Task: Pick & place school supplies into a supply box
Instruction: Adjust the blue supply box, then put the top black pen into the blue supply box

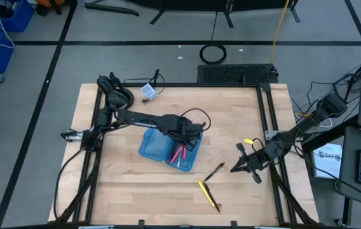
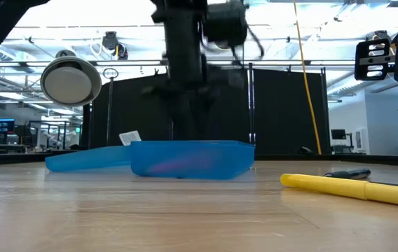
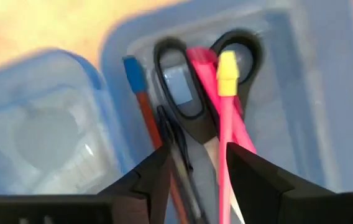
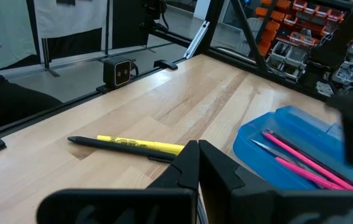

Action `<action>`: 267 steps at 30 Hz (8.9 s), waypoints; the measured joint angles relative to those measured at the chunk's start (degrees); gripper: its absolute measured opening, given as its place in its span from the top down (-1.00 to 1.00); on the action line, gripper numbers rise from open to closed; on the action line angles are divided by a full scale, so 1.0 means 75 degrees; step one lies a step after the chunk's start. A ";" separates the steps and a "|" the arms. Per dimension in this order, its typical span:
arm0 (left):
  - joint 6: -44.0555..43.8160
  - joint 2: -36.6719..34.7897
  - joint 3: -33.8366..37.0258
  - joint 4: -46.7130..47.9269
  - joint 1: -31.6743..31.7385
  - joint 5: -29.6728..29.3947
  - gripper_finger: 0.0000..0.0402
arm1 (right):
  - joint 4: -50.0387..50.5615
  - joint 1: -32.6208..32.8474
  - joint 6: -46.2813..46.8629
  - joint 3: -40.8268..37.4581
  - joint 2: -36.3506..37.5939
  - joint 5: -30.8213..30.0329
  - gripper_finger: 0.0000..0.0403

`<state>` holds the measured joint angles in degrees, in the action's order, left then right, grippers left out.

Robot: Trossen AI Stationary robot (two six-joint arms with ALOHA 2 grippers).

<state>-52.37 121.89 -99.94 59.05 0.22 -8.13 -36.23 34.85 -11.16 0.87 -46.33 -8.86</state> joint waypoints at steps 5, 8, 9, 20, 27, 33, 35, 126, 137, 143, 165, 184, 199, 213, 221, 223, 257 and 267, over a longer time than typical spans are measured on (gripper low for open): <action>0.0726 -0.0934 -0.1123 0.1177 -0.0489 -0.1225 0.18 | 0.0009 0.0000 0.0026 0.0001 0.0001 0.0008 1.00; 0.0843 -0.1822 -0.1471 0.1647 -0.1219 -0.2915 0.18 | 0.0029 0.0002 0.0029 -0.0001 0.0003 0.0022 1.00; 0.0945 -0.2140 -0.1459 0.1589 -0.1522 -0.3573 0.18 | 0.0054 0.0007 0.0034 0.0000 0.0003 0.0023 1.00; 0.1755 -0.4382 0.1645 0.0239 -0.4168 -0.5777 0.39 | 0.0466 0.0009 0.0379 -0.0001 -0.0015 0.0023 1.00; 0.2025 -0.4900 0.4360 -0.1608 -0.4545 -0.4583 0.66 | 0.0466 0.0009 0.0295 0.0000 -0.0015 0.0023 1.00; 0.1988 -0.5076 0.6051 -0.3878 -0.4459 -0.3497 0.96 | 0.0161 0.0009 0.0717 0.0002 -0.0012 0.0012 1.00; 0.2290 -0.4950 0.6428 -0.5047 -0.4299 -0.2907 0.97 | 0.0013 0.0009 0.0766 -0.0001 -0.0009 -0.0009 1.00; 0.6724 -0.9204 1.2434 -1.3963 -0.2644 -0.1306 0.98 | -0.0565 0.0043 0.1563 0.1316 -0.0044 -0.2969 1.00; 0.6942 -0.9209 1.2808 -1.3894 -0.2638 -0.1383 0.93 | 0.5459 0.0627 0.3754 0.7011 -0.2811 -0.3398 1.00; 0.7290 -0.9206 1.2800 -1.3884 -0.2638 -0.1380 0.98 | 0.7628 0.0871 0.5486 0.9947 -0.4850 -0.3056 1.00; 0.8605 -0.9204 1.2797 -1.2761 -0.2633 -0.2193 0.82 | 1.2144 0.0539 1.6854 0.9431 -0.6592 -0.2053 1.00; 0.9423 -0.9204 1.2800 -1.2347 -0.2633 -0.2190 0.81 | 0.6475 0.0035 1.4029 0.7142 -0.6314 -0.3210 0.88; 0.8884 -0.9206 1.2800 -1.2450 -0.2230 -0.2167 0.81 | 0.8149 -0.0017 1.4046 0.7812 -0.6292 -0.2047 1.00; 0.8862 -0.9204 1.2800 -1.2323 -0.2230 -0.2131 0.81 | 1.0321 -0.0357 0.8668 0.8777 -0.6267 -0.0676 1.00; 0.8602 -0.9204 1.2800 -1.2296 -0.2230 -0.2126 0.81 | 1.2177 -0.1594 0.6538 0.8940 -0.6251 0.0968 0.88; 0.8505 -0.9206 1.2800 -1.2360 -0.2230 -0.2128 0.81 | 1.2232 -0.1737 0.5835 0.8940 -0.6251 0.1019 0.78; 0.7818 -0.9204 1.2803 -1.2820 -0.2230 -0.2129 0.81 | 0.9785 -0.1906 0.0851 0.6758 -0.6234 0.0741 -0.12; 0.7812 -0.9204 1.2803 -1.2831 -0.2231 -0.2126 0.81 | 0.9226 -0.2018 0.0259 0.6737 -0.6242 0.0650 -0.11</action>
<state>6.22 52.86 -3.92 -37.18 -16.52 -24.08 32.96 19.71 -9.21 51.40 -93.14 -3.99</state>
